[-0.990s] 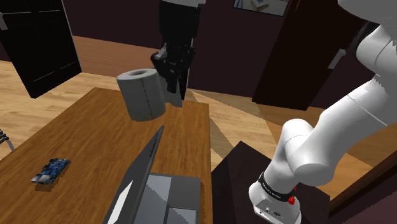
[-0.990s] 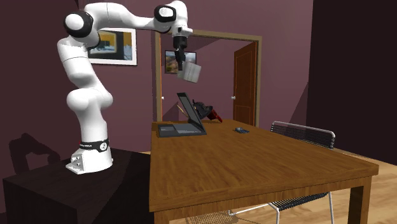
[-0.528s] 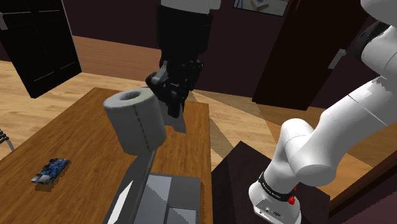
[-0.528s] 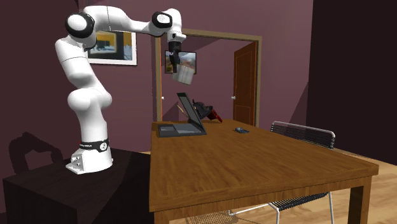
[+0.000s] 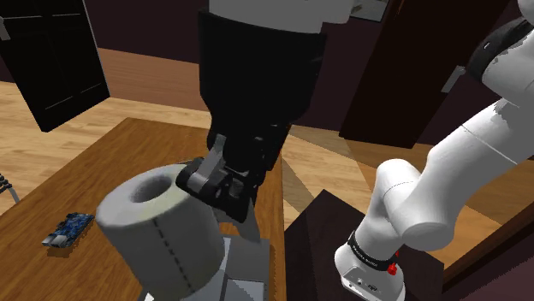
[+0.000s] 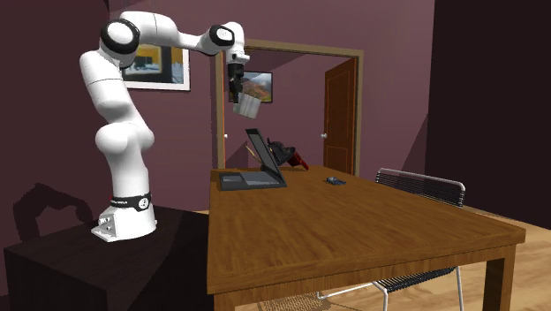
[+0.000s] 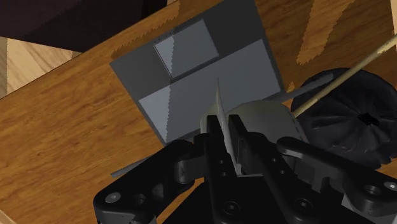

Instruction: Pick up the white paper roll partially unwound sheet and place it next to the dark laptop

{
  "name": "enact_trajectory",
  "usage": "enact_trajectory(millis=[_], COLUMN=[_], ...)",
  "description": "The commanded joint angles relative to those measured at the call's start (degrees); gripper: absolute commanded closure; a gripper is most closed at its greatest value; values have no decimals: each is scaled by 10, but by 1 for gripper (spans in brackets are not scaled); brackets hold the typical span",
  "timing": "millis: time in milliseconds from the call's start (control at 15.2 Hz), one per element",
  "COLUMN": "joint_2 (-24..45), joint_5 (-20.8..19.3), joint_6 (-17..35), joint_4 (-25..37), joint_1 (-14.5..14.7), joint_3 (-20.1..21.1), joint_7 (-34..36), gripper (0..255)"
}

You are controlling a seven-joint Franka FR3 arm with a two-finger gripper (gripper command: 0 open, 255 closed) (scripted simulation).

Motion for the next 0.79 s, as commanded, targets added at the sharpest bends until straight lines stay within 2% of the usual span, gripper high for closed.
enact_trajectory(millis=[0,396,726], joint_2=[18,90,190], joint_5=[-2,-29,-96], joint_6=[-1,-4,-17], joint_4=[20,90,174], joint_1=[6,28,67], joint_3=[25,110,186], joint_7=[34,145,257], gripper=[255,255,255])
